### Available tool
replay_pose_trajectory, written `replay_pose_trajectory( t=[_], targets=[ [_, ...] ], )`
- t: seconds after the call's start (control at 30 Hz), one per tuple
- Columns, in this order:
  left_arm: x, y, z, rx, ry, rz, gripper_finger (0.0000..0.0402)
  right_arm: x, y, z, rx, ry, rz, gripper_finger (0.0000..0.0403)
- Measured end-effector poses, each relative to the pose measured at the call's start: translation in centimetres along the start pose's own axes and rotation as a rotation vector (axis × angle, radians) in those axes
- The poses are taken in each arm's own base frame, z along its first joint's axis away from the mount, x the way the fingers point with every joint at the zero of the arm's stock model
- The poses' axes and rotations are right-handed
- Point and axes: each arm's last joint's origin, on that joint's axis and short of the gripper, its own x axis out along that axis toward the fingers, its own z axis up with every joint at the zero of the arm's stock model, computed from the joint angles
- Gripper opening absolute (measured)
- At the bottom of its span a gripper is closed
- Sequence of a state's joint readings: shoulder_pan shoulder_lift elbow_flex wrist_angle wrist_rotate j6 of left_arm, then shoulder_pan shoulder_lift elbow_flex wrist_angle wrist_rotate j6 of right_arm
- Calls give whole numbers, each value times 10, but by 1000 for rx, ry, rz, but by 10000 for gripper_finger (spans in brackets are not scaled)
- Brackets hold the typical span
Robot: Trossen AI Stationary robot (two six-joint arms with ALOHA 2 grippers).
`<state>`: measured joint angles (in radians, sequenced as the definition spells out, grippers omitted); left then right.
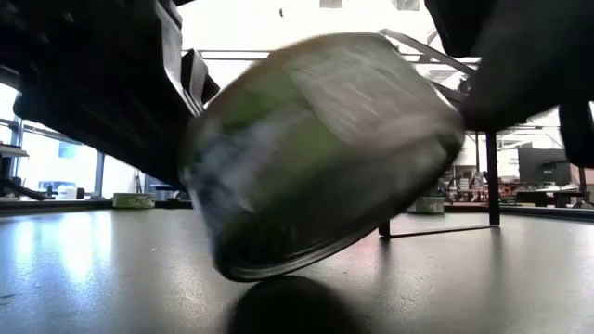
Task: Stack canned seafood by type on shelf
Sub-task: Stack the green tuna can on top of the green tuna can on the shelf
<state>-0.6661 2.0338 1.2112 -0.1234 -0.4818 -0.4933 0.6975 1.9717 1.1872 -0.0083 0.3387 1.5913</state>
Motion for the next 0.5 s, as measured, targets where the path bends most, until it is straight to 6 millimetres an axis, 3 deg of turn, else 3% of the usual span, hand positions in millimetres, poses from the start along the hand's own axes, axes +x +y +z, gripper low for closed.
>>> replay_pose_trajectory(
  t=[0.5],
  targets=[
    [1, -1, -3, -6, 47, -43, 0, 3, 1, 6, -9, -64, 23, 0]
  ],
)
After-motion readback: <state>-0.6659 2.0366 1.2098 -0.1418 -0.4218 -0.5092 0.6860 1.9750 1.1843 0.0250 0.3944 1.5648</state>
